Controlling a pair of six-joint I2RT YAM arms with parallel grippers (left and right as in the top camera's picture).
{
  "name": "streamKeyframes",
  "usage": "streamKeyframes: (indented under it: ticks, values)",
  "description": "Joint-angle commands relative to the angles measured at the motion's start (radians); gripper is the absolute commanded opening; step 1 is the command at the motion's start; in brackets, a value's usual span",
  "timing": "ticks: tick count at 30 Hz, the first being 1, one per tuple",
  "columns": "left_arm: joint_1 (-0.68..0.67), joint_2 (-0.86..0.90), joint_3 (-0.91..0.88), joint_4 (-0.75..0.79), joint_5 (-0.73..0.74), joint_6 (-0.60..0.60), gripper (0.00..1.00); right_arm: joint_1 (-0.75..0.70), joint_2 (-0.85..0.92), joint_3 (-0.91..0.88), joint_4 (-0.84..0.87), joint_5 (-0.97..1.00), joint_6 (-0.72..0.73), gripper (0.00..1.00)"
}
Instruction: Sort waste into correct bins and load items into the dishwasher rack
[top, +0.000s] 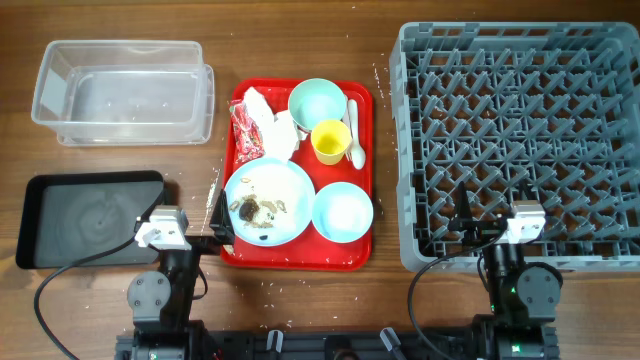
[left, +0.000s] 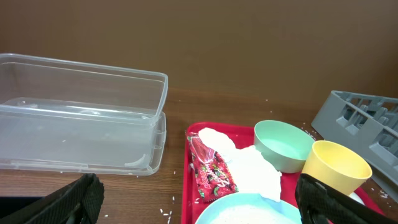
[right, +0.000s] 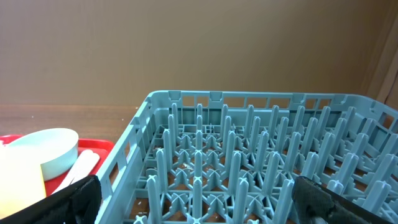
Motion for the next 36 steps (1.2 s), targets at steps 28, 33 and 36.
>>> streamKeyframes:
  ticks: [28,33,36]
  values:
    - [0.008,-0.010,-0.005,0.029,0.801,-0.854,1.00,-0.007,-0.003,-0.002,0.002,0.005,-0.012,1.00]
    - [0.008,-0.010,-0.005,0.023,0.813,-0.868,1.00,-0.007,-0.003,-0.002,0.002,0.005,-0.012,1.00]
    - [0.008,-0.010,-0.005,-0.003,0.821,-0.867,1.00,-0.007,-0.003,-0.002,0.002,0.005,-0.012,1.00]
